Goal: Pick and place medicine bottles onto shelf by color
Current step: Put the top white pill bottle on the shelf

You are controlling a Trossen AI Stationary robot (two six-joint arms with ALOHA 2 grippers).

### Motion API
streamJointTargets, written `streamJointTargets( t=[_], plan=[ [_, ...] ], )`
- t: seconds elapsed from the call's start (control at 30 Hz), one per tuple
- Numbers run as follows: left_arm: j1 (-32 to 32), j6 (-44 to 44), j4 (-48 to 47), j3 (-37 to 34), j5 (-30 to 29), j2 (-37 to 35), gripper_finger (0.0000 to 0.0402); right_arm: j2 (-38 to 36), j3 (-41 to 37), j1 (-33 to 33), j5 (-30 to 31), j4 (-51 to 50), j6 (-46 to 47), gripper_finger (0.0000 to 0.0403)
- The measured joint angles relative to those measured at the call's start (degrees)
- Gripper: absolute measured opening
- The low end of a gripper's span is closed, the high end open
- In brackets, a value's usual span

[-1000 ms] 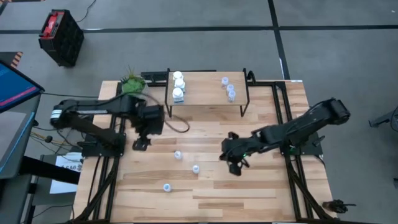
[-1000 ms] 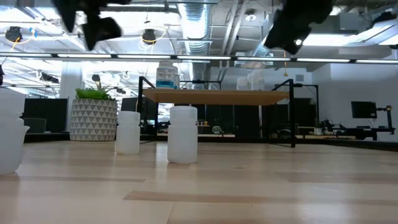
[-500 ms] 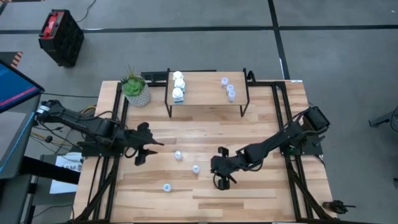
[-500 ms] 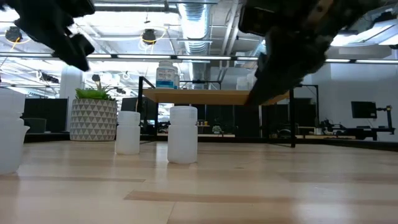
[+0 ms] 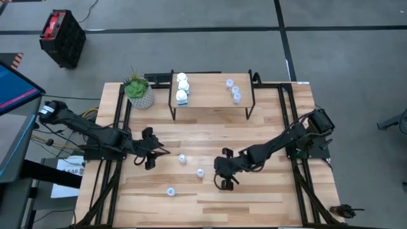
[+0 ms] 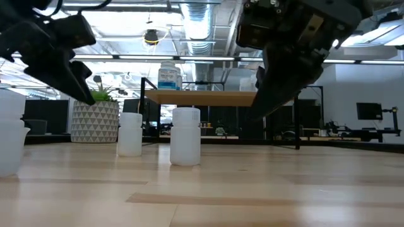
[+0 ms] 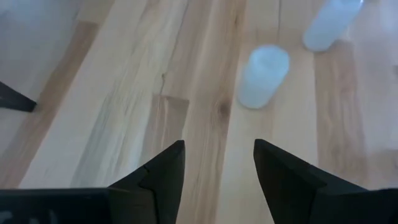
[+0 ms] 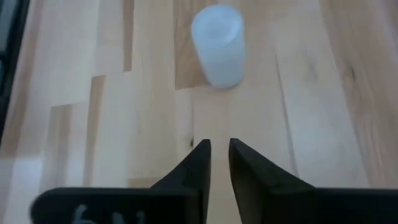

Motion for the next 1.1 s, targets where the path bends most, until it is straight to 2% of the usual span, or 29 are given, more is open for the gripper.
streamJointTargets(
  t=[0.2,0.37,0.5,0.63,0.83,1.1],
  plan=[
    [0.0,3.2,3.8,-0.1,1.7,5.6,0.0187,0.0,0.0,-3.0,-2.8,0.7,0.3,0.0130],
    [0.1,7.6,11.7,-0.1,1.4,12.1,0.0226,-0.2,0.0,-5.4,-5.4,-1.7,-0.1,0.0197],
    [0.2,11.3,20.7,-0.1,1.5,17.8,0.0257,-2.1,0.1,-7.2,-7.7,-6.4,-0.2,0.0228],
    [0.7,12.8,27.5,0.0,1.5,22.7,0.0272,-4.3,0.0,-8.4,-7.8,-12.4,-0.2,0.0234],
    [2.3,14.7,37.1,0.6,1.6,30.0,0.0268,-8.6,0.0,-9.2,-7.9,-21.1,-0.2,0.0220],
    [3.8,15.8,37.2,5.5,5.0,35.9,0.0265,-14.8,0.0,-8.5,-7.9,-25.6,-0.2,0.0198]
  ],
)
